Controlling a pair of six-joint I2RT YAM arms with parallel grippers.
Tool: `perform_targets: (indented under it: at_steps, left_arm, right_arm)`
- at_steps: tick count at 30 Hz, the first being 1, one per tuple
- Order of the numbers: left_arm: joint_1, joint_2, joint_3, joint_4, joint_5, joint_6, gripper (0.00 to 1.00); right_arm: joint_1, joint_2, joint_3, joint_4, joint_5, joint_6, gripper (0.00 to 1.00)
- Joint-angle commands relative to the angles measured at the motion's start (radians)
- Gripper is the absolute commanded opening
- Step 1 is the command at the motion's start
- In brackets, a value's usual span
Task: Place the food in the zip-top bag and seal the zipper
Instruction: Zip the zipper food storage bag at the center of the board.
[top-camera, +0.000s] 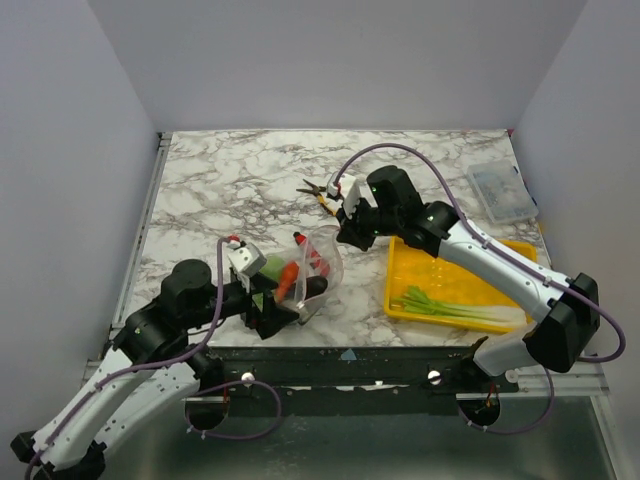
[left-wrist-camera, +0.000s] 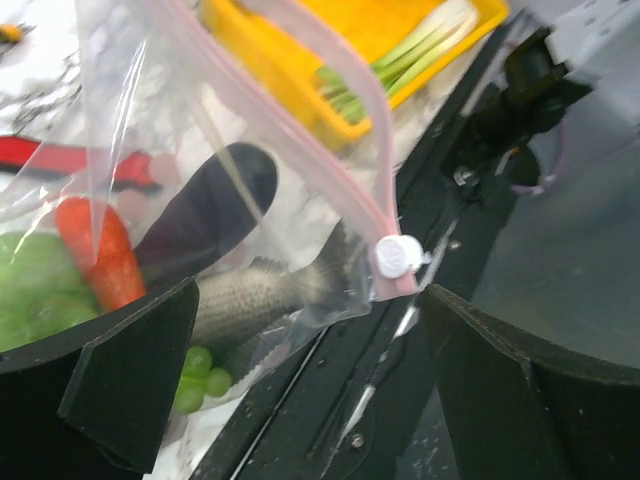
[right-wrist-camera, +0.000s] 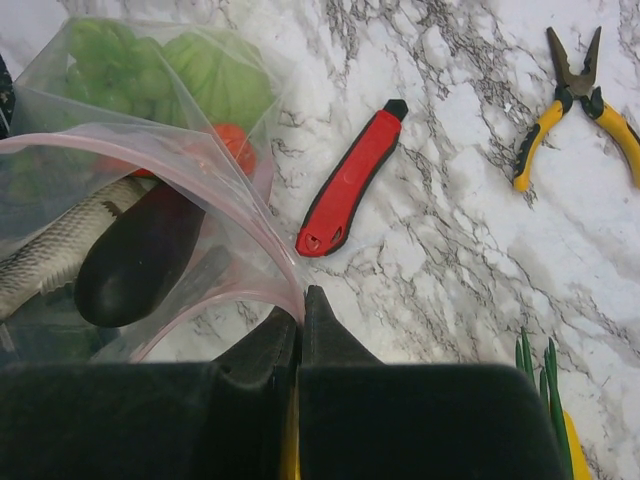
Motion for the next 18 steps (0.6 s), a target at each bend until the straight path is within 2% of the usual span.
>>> perform_targets:
  at_steps: [1, 4, 6, 11, 15, 18]
  left_arm:
    - [-0.167, 0.013, 0.032, -0.068, -0.333, 0.083, 0.93]
    - [-0.265, 0.015, 0.011, -0.052, -0.391, 0.108, 0.91]
    - [-0.336, 0.045, 0.008, -0.050, -0.487, 0.123, 0.90]
    - [-0.491, 0.097, -0.011, -0.002, -0.735, 0.171, 0.66]
    - [-0.510, 0.007, -0.080, 0.120, -0.758, 0.186, 0.47]
    - [-0.509, -0.053, -0.106, 0.174, -0.710, 0.201, 0.30]
  right_arm:
    - [-0.011, 0.017, 0.026, 0.030, -0.030, 0.026, 0.00]
    - [-0.012, 0.023, 0.041, 0.029, -0.023, 0.025, 0.00]
    - [-0.012, 0.024, 0.045, 0.035, -0.016, 0.029, 0.00]
    - [-0.012, 0.017, 0.038, 0.055, -0.014, 0.049, 0.00]
    - [-0.014, 0.015, 0.038, 0.054, -0.014, 0.057, 0.00]
    - [-0.013, 0.012, 0.039, 0.058, -0.018, 0.062, 0.00]
